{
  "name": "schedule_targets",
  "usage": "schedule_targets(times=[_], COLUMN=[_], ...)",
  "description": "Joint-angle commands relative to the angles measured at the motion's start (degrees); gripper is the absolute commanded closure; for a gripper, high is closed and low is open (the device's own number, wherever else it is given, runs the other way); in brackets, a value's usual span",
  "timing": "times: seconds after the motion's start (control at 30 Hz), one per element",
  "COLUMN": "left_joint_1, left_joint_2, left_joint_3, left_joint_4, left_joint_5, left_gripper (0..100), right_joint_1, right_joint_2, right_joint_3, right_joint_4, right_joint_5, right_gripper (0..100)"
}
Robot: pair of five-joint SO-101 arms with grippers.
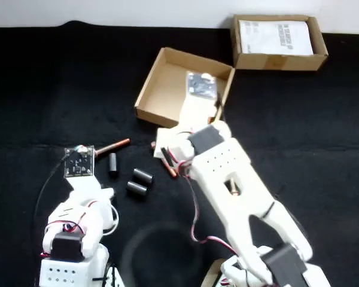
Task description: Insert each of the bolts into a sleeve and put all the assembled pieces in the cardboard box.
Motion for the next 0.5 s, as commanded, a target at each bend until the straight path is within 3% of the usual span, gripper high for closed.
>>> schedule_targets(times=[0.0,0.3,0.47], left_joint_1=[3.2,8.0,8.5], left_joint_2=[-0.3,2.2,20.8], left_joint_3=[-3.5,-6.5,-20.8], left_joint_4=[0.8,1.9,2.3], left_joint_5=[0.9,-0.9,-1.8], left_gripper=[99,99,99], right_joint_1=[1.4,2.7,4.9], right_joint_2=[-7.6,-19.5,-23.8], right_joint_3=[-3.1,-3.1,0.1], right_joint_4=[1.9,8.4,12.3], right_joint_5=[1.0,6.0,6.1], right_gripper=[99.2,99.2,99.2])
